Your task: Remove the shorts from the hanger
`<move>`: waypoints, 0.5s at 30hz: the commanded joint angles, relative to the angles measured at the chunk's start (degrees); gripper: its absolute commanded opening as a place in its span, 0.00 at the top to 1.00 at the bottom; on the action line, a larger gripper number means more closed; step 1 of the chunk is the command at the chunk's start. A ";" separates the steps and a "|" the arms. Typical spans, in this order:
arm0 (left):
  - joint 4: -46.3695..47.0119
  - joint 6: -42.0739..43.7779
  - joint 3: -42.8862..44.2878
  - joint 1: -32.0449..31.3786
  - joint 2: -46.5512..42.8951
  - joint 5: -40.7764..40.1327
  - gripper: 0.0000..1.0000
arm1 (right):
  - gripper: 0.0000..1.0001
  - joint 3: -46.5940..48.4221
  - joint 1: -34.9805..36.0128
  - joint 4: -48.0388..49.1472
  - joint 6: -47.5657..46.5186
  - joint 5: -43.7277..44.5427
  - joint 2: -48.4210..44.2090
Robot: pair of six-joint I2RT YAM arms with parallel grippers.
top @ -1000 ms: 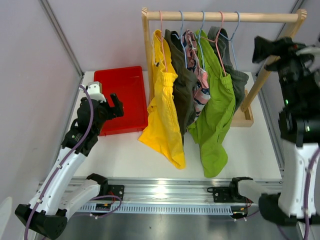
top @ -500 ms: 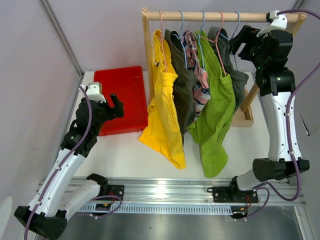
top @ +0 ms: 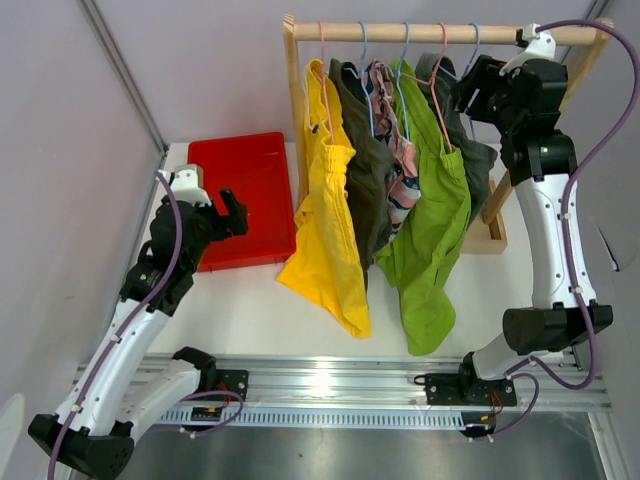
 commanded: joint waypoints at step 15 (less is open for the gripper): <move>2.56 2.47 -0.14 -0.16 -1.16 4.98 0.04 | 1.00 0.20 0.90 2.00 -0.19 1.97 -0.22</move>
